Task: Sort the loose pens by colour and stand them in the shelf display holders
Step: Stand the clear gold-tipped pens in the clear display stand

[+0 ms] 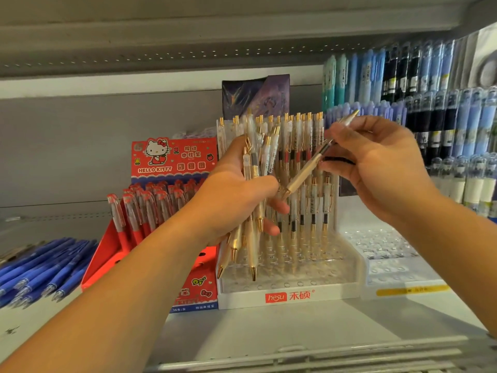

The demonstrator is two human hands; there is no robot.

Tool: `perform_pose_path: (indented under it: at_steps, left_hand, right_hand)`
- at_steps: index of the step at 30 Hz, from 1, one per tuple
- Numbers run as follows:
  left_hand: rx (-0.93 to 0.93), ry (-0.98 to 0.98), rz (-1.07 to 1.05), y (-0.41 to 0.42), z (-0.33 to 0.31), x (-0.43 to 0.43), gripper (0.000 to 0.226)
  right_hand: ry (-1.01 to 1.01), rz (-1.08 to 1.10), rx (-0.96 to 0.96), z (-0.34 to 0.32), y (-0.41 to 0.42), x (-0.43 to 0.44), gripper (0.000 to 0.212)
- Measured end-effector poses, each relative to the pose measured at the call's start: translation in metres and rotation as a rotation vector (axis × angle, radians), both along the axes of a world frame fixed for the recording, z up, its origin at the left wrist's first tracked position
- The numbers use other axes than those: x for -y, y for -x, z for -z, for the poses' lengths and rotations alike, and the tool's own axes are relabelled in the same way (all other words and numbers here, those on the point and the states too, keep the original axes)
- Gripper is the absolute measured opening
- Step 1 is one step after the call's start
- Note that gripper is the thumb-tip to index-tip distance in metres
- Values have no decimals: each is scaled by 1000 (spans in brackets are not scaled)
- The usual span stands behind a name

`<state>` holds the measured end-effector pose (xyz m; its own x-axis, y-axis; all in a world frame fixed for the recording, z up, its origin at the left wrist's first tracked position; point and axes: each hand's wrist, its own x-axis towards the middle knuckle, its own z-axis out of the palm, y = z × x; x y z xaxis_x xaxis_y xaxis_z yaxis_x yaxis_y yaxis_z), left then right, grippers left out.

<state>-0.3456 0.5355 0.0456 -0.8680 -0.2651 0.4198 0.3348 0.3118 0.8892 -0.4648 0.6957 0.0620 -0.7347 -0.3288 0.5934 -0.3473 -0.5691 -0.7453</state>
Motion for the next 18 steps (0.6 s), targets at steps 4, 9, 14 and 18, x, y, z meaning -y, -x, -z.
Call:
perform_pose_path:
  at_steps: [4,9,14,18]
  left_hand:
    - [28,93,-69,-2,-1,5,92]
    - [-33,73,2,-6,-4,1,81]
    - [-38,96,5,-7,-5,-3,79]
    - [-50,75,12,-7,-4,-2,78]
  right_hand:
    - [-38,150,-141,-1,-1,-4,26]
    - [-327,274,-420,10,-6,1,43]
    - [-441,306,-476,17,-3,7,45]
    - [-523,381,-561,21,-1,7,44]
